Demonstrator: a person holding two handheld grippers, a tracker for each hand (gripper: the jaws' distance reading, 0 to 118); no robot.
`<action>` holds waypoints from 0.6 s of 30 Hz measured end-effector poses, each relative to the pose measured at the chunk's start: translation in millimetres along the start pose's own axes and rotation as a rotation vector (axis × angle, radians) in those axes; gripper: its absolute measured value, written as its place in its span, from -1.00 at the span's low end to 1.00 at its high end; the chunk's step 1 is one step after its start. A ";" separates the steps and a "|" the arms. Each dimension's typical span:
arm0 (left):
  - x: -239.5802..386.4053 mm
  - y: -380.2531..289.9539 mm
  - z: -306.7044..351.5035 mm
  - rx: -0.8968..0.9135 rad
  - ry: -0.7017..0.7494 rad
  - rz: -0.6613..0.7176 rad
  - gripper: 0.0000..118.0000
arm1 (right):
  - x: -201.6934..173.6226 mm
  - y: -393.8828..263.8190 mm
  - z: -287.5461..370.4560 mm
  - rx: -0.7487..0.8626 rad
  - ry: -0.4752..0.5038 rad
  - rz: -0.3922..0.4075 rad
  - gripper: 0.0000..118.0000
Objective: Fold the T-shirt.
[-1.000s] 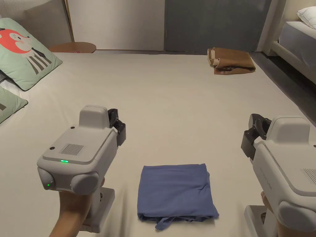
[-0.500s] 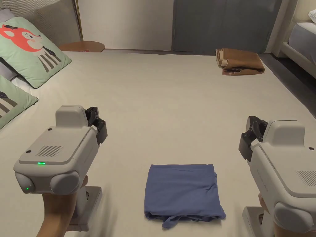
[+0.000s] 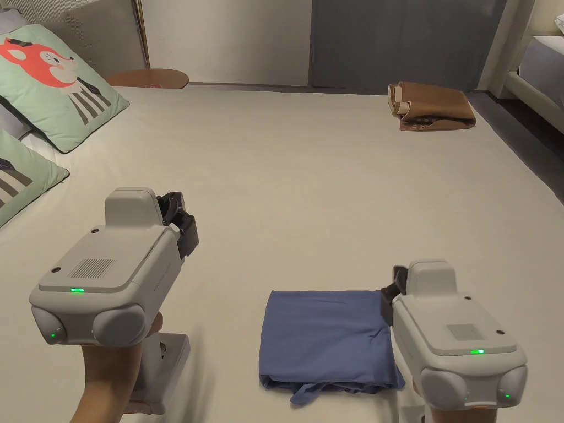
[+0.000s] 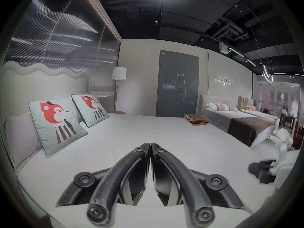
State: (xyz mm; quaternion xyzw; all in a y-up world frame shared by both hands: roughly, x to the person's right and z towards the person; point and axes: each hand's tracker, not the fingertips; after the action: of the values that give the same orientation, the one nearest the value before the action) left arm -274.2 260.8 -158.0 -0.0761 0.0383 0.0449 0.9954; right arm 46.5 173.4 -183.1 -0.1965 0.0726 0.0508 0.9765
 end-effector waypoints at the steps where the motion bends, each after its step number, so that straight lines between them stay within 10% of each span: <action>1: 1.1 -0.9 -0.5 -0.003 -0.001 -0.001 -1.00 | -3.2 -7.0 -4.3 -0.038 0.003 0.007 -1.00; 18: 11.9 -27.5 -23.3 -0.186 -0.086 0.053 -1.00 | -11.9 -75.4 -58.3 -0.341 0.065 -0.032 -1.00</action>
State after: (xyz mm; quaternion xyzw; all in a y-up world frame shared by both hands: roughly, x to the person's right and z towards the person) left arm -261.3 231.1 -177.9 -0.1653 -0.0068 0.0775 0.9832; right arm 37.3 80.6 -206.0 -0.3622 0.0914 0.0407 0.9267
